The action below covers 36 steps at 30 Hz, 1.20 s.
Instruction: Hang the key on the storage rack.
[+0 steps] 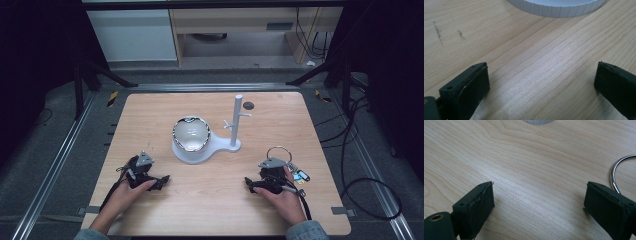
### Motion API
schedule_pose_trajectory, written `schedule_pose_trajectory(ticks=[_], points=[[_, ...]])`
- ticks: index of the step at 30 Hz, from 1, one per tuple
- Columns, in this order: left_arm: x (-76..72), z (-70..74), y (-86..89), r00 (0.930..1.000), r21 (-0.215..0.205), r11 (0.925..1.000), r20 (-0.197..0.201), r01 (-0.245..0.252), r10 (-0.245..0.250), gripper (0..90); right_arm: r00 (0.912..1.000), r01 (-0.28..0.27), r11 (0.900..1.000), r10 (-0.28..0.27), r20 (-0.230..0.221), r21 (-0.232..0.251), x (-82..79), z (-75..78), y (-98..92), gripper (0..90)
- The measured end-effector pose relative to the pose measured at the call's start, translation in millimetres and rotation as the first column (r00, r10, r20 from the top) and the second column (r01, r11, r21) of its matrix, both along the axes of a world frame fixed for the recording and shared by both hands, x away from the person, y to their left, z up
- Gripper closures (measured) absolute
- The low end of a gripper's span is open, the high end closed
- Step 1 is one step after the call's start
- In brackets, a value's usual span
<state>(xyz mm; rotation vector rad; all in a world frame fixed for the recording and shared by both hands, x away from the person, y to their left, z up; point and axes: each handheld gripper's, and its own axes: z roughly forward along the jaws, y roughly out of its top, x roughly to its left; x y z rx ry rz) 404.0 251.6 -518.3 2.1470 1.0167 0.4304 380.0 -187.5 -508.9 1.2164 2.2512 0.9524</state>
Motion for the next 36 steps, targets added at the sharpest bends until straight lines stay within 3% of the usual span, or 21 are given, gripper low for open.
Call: schedule_pose_trajectory(ticks=[6, 8, 11, 15, 16, 18, 20, 21, 27, 33, 36], points=[[0.0, 0.0, 0.0, 1.0000, 0.000, 1.0000, 0.000, 0.000, 0.000, 0.0, 1.0000, -0.003, 1.000, 0.003, 0.000, 0.001, -0.3, 0.1, -0.4, 9.8], [0.0, 0.0, 0.0, 1.0000, 0.000, 1.0000, 0.000, 0.000, 0.000, 0.0, 0.9999, -0.010, 1.000, 0.010, -0.009, 0.003, -1.7, 2.1, -2.5, 15.4], [-0.1, 0.0, 0.0, 1.0000, 0.000, 1.0000, 0.000, -0.001, 0.001, 0.0, 0.9995, -0.022, 1.000, 0.022, -0.024, 0.020, -2.3, 4.1, -4.3, 17.1], [-0.3, 0.0, -0.1, 1.0000, 0.000, 1.0000, 0.000, -0.002, 0.002, 0.0, 0.9997, -0.024, 1.000, 0.024, 0.009, 0.008, -6.4, 15.8, -11.0, 26.8], [-0.3, 0.0, -0.1, 1.0000, 0.001, 1.0000, 0.001, -0.002, 0.002, 0.0, 0.9989, -0.009, 1.000, 0.009, 0.046, -0.014, -9.2, 25.0, -16.5, 37.5], [-0.4, 0.0, -0.2, 1.0000, 0.001, 1.0000, 0.001, -0.003, 0.003, 0.0, 0.9985, -0.006, 1.000, 0.007, 0.054, -0.022, -9.6, 28.5, -19.2, 40.1], [-1.0, 0.0, -0.4, 1.0000, 0.000, 1.0000, 0.000, -0.006, 0.006, 0.0, 0.9969, 0.022, 0.999, -0.020, 0.076, -0.031, -9.4, 42.8, -35.1, 52.7], [-1.0, 0.0, -0.4, 1.0000, 0.000, 1.0000, 0.000, -0.006, 0.006, 0.0, 0.9969, 0.022, 0.999, -0.020, 0.076, -0.031, -9.4, 42.8, -35.1, 52.7], [-1.5, 0.0, -0.7, 1.0000, 0.000, 1.0000, 0.000, -0.005, 0.005, 0.0, 0.9932, 0.070, 0.996, -0.063, 0.098, -0.063, -1.3, 69.0, -77.7, 73.1], [-1.4, 0.0, -0.6, 1.0000, 0.001, 1.0000, 0.000, -0.005, 0.005, 0.0, 0.9943, 0.085, 0.994, -0.080, 0.071, -0.075, 7.1, 70.3, -97.6, 81.7], [-1.6, 0.0, -0.7, 1.0000, 0.000, 1.0000, 0.000, -0.005, 0.005, 0.0, 0.9952, 0.094, 0.992, -0.091, 0.036, -0.085, 13.4, 59.8, -107.3, 81.7]])
